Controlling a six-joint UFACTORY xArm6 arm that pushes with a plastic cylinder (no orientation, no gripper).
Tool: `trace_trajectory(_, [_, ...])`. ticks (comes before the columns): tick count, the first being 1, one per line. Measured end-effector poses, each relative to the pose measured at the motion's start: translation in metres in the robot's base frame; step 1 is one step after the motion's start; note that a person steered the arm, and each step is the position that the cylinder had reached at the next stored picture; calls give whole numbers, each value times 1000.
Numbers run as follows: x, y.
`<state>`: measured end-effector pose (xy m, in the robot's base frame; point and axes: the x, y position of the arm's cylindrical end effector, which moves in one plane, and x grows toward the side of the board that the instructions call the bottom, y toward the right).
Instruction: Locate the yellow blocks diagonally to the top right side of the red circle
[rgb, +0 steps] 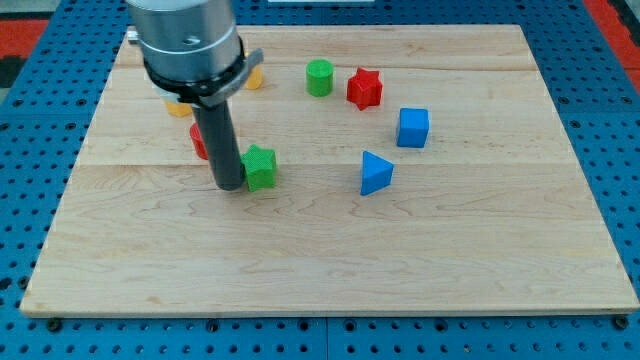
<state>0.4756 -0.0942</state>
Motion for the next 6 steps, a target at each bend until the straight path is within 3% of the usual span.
trace_trajectory(2, [-4, -25])
trace_trajectory(3, [8, -101])
trace_trajectory(4, [-36, -191])
trace_trajectory(5, [-58, -210])
trace_trajectory(6, [-73, -155])
